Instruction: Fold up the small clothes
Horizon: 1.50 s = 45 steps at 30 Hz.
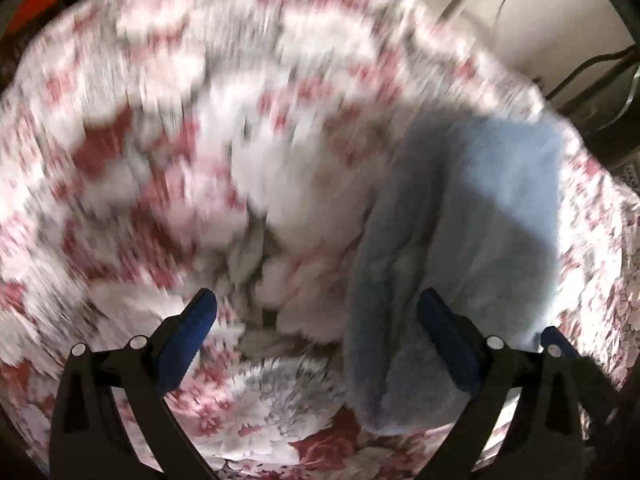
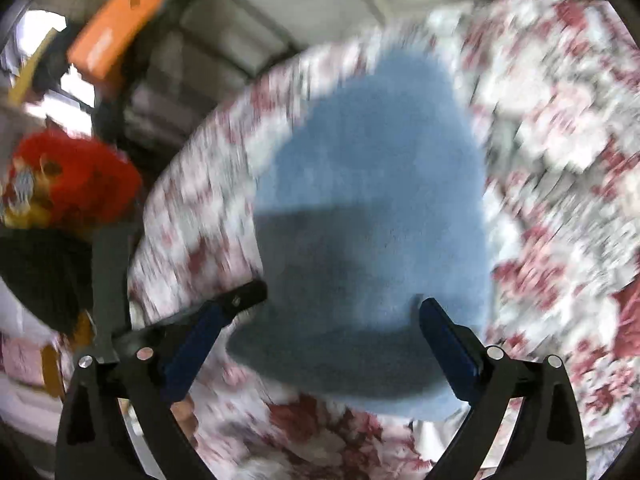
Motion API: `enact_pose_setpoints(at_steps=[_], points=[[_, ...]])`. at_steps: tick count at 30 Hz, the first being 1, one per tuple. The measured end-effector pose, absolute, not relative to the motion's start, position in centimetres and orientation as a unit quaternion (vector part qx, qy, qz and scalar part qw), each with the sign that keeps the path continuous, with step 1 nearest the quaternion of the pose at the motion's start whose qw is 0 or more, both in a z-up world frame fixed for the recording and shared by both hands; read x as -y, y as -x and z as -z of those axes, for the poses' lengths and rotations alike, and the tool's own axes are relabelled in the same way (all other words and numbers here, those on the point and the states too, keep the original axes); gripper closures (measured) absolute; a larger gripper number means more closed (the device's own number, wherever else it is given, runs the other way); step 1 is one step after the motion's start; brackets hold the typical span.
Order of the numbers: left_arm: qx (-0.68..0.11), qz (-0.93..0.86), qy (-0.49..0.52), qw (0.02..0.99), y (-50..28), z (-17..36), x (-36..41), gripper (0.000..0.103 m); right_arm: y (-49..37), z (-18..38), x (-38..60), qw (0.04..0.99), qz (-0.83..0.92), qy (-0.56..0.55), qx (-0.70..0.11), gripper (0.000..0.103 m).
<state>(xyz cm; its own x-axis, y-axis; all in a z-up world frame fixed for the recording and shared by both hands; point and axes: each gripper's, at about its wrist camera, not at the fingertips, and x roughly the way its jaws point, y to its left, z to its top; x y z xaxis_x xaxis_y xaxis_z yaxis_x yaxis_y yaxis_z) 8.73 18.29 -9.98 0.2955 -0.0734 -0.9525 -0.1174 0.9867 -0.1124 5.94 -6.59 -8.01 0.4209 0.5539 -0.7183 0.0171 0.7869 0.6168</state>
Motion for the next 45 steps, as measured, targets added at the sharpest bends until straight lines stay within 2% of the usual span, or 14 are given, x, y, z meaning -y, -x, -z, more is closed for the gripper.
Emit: enact_pose_setpoints(at_steps=[5,8,16,25,35,40,45], points=[[-0.549,-0.026,0.04,0.835,-11.3,6.6,-16.0,0.005,-9.6,5.6,7.8,0.843,-0.1,-0.181,-0.497,0.004],[-0.549,-0.024,0.046,0.834,-13.0,6.4,-14.6,0.005,-12.1,6.0,8.4,0.85,-0.075,-0.169,-0.494,0.004],[-0.598,-0.048,0.04,0.799,-16.0,12.3,-13.5,0.004,-15.6,12.4,8.9,0.83,-0.042,-0.135,-0.539,0.004],[-0.58,-0.059,-0.01,0.812,-15.8,13.6,-12.8,0.004,-15.2,16.1,8.6,0.818,-0.048,-0.161,-0.55,0.004],[-0.582,-0.057,-0.003,0.811,-15.0,13.9,-13.1,0.004,-15.4,16.0,8.3,0.817,-0.05,-0.16,-0.551,0.004],[-0.588,-0.041,0.028,0.808,-14.2,11.8,-14.0,0.005,-14.5,14.1,8.4,0.824,-0.047,-0.148,-0.545,0.004],[-0.577,-0.037,0.009,0.816,-12.9,9.7,-13.9,0.005,-13.0,11.7,8.1,0.831,-0.058,-0.129,-0.537,0.004]])
